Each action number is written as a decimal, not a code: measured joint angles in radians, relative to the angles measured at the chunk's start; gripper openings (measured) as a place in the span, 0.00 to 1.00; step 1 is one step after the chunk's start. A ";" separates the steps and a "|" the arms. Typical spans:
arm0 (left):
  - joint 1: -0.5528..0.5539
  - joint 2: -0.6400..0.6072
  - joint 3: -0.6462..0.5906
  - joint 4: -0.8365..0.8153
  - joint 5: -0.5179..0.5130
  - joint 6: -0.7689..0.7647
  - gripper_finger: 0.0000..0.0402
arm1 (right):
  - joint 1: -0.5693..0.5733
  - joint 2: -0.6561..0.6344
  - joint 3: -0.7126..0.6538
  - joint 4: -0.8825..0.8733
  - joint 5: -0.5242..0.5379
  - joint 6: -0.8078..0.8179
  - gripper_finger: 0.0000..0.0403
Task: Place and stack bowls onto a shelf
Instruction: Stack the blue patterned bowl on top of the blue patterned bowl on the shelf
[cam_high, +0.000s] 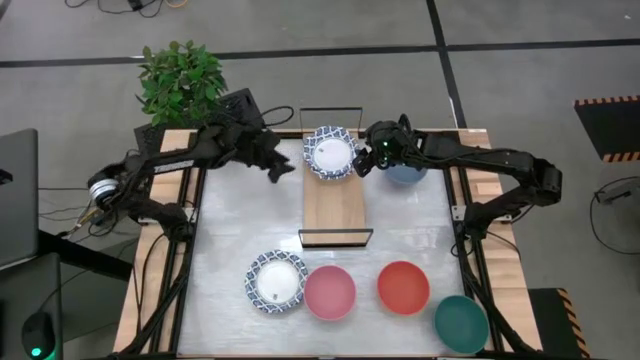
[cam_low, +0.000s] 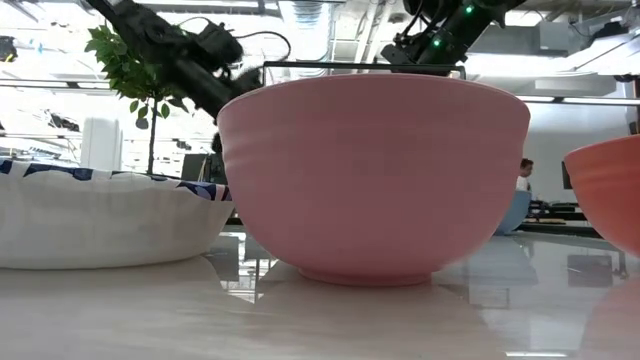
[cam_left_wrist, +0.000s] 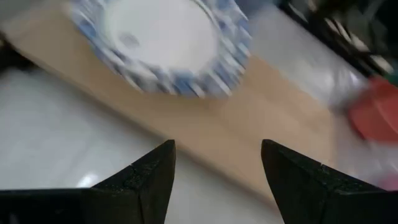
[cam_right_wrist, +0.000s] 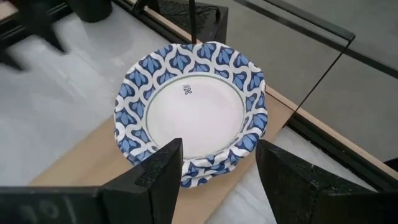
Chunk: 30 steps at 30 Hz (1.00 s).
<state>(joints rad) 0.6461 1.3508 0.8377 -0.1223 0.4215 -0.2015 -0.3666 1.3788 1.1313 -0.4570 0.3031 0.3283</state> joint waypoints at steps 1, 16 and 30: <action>-0.009 -0.026 0.001 -0.054 0.020 0.012 0.55 | 0.000 0.000 0.000 0.000 0.000 0.000 0.57; -0.418 -0.137 -0.054 -0.489 -0.156 -0.064 0.55 | 0.000 0.000 0.000 0.001 -0.014 0.004 0.57; -0.674 -0.137 -0.154 -0.349 -0.330 -0.286 0.55 | 0.000 0.000 0.000 0.001 -0.014 0.003 0.57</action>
<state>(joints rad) -0.0278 1.2133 0.6835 -0.4708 0.0916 -0.4875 -0.3668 1.3788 1.1313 -0.4564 0.2886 0.3317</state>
